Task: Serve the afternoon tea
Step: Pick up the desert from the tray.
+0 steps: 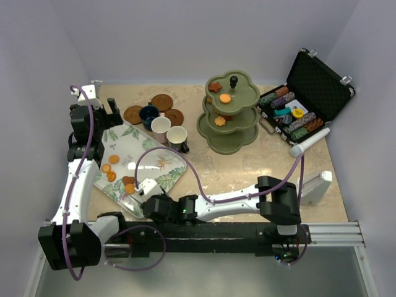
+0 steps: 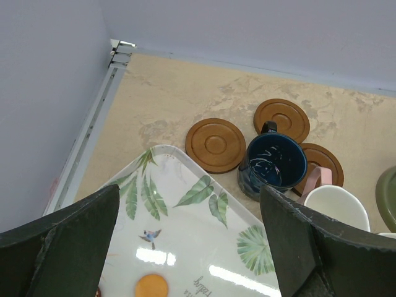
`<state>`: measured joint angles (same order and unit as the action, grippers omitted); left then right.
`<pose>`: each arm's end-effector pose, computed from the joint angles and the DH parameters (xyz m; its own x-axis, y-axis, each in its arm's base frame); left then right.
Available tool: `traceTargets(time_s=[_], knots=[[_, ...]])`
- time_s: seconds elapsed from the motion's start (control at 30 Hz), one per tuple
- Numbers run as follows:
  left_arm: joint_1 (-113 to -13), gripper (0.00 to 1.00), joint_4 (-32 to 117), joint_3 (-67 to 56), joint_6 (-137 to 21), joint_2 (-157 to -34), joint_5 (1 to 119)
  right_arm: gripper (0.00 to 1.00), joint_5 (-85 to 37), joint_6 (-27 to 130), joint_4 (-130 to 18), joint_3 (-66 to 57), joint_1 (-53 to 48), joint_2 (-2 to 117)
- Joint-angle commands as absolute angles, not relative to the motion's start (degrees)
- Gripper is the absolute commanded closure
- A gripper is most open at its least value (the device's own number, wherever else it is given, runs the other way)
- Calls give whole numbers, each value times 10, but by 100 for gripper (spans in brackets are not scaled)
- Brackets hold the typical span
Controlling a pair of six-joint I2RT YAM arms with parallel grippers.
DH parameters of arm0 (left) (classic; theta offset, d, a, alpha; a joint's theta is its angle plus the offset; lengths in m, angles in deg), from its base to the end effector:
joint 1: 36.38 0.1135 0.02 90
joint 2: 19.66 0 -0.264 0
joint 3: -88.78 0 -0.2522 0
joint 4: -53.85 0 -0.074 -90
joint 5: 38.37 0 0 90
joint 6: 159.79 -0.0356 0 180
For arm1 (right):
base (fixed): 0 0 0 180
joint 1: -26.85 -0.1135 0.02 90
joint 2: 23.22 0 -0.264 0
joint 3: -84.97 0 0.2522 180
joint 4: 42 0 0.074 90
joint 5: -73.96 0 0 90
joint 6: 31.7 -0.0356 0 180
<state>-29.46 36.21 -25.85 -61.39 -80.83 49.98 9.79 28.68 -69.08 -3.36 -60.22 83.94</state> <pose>0.2489 0.0312 0.3378 -0.2066 -0.1722 -0.9632 -0.1804 0.9742 -0.1355 0.0365 0.4090 0.2082 -0.4685 -0.4512 -0.7595 -0.7498 0.6577 0.0718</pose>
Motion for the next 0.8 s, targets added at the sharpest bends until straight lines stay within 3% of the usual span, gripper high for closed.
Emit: traceTargets(time_s=[0.0,0.77], knots=[[-297,1,391,-259,-605,-804,507,50,115,282,-693,-62,-606,849],[-298,1,391,-258,-607,-799,500,62,145,285,-716,-75,-604,825]])
